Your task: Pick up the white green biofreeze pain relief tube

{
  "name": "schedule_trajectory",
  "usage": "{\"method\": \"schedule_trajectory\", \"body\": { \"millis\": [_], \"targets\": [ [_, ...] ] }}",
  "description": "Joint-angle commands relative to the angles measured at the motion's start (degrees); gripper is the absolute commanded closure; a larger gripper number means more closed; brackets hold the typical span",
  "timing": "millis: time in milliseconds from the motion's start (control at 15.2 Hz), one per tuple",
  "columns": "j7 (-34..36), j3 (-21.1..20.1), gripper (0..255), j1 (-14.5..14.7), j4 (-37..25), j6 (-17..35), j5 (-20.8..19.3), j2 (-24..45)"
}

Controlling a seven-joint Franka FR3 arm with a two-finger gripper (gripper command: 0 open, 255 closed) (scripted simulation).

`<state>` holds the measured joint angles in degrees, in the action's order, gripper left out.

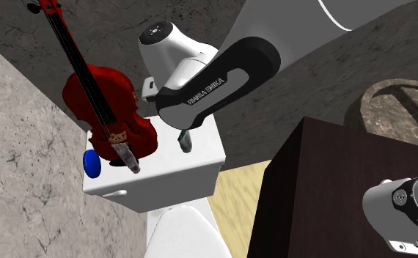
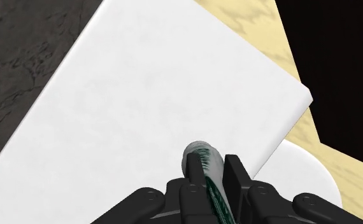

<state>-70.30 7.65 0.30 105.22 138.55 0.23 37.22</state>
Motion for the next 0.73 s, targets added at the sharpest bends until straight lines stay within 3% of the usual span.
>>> {"method": "schedule_trajectory", "body": {
  "millis": [0, 660],
  "targets": [
    [0.00, 0.00, 255, 0.00, -0.02, 0.02, 0.00, 0.03],
    [-0.04, 0.22, 255, 0.15, 0.60, -1.76, -0.22, -2.38]
  ]
}}
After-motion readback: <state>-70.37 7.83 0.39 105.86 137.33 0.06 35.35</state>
